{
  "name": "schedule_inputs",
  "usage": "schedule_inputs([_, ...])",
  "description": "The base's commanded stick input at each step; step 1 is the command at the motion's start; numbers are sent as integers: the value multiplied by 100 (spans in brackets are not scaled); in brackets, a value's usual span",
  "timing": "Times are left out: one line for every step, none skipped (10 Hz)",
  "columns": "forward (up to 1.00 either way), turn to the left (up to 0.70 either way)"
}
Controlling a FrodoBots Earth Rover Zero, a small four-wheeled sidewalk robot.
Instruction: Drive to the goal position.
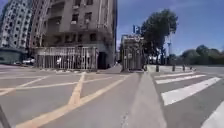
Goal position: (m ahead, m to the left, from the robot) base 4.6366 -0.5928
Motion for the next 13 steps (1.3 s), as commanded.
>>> schedule_inputs([70, 0])
schedule_inputs([70, 0])
schedule_inputs([70, 0])
schedule_inputs([70, 0])
schedule_inputs([70, 0])
schedule_inputs([70, 0])
schedule_inputs([70, 0])
schedule_inputs([70, 0])
schedule_inputs([70, 0])
schedule_inputs([70, 0])
schedule_inputs([70, 0])
schedule_inputs([70, 0])
schedule_inputs([70, 0])
